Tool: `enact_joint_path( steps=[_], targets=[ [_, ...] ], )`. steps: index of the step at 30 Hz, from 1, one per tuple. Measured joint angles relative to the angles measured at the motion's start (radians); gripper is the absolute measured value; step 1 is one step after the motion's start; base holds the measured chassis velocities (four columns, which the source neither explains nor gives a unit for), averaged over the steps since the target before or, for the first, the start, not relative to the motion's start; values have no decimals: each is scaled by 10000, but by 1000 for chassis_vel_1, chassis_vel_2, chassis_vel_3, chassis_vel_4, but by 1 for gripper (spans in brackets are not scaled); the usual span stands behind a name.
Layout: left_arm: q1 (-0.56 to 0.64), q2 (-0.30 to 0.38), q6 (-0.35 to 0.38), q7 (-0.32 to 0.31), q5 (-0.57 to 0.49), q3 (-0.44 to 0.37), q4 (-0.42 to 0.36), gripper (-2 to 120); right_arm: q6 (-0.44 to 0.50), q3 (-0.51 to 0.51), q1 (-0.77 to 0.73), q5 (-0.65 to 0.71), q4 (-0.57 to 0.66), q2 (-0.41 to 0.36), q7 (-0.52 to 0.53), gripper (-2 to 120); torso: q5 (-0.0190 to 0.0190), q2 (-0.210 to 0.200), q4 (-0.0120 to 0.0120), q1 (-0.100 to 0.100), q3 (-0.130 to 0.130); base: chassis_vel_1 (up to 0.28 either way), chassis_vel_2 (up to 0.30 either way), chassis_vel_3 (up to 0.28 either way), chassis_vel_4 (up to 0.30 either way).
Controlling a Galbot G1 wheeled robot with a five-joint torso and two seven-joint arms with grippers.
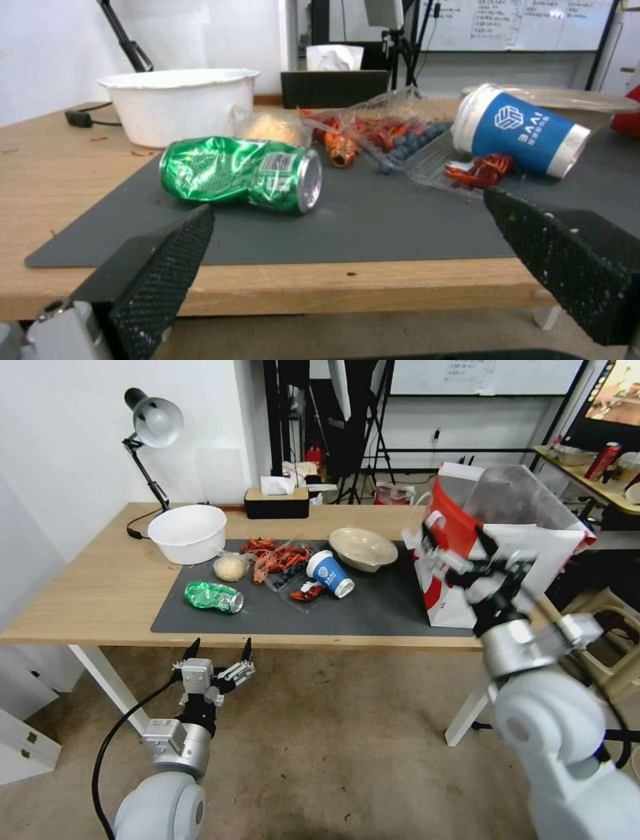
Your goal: Pick up the trash from the table and place it into the takeout bag.
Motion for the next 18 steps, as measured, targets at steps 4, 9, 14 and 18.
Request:
enact_joint_path(
  steps=[4,9,14,18],
  targets=[
    [-4,-2,-39,2,-7,-2,13,100,515,-413,-1019,-1282,-298,120,386,100,0,0,1,-1,0,0,0,0,0],
    [-36,15,-54,3,-17,-15,41,100,1085,-769,-1790,-2041,-790,280,855,100,0,1,-1,-1,0,0,0,0,0],
    [-43,50,-76,3,-26,-32,72,100,1928,-1018,-2306,-2374,-1469,413,1083,100,1,1,-1,0,1,0,0,0,0],
    [-44,58,-105,2,-29,-39,93,100,2036,-1155,-2359,-2306,-1608,455,1194,100,0,1,0,-1,1,0,0,0,0]
  ],
)
